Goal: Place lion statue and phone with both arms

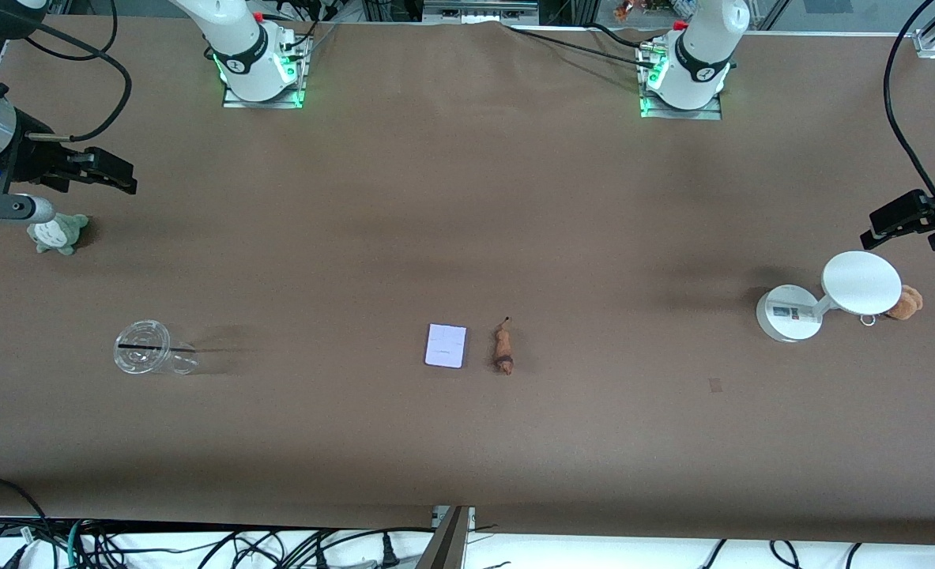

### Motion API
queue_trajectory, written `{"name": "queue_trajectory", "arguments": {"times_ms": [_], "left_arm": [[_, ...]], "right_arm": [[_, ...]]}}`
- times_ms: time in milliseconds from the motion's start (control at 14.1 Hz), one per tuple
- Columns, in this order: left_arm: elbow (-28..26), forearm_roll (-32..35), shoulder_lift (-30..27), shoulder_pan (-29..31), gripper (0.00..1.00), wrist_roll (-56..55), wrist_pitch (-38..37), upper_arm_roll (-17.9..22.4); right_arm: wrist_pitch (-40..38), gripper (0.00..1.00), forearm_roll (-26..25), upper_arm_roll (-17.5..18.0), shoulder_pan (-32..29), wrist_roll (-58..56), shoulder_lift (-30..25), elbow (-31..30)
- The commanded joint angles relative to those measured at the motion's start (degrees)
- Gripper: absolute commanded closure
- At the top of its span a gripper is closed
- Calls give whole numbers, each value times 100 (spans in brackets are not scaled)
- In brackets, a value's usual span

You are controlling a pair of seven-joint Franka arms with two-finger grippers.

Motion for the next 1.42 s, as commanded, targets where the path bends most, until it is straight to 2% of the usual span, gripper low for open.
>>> {"name": "queue_trajectory", "arguments": {"times_ms": [0,781,1349], "left_arm": [[90,-7,51,21,0,43,-134,-43],[133,-51,68,-58,0,-9,-178,-43],[221,-113,411,-137,0,105,-161,-131]], "right_arm": [[-81,0,79,30,-67,-30,52,144],[-73,0,79,30,-67,-29,61,144],[-72,0,79,30,-67,-30,60,144]]}}
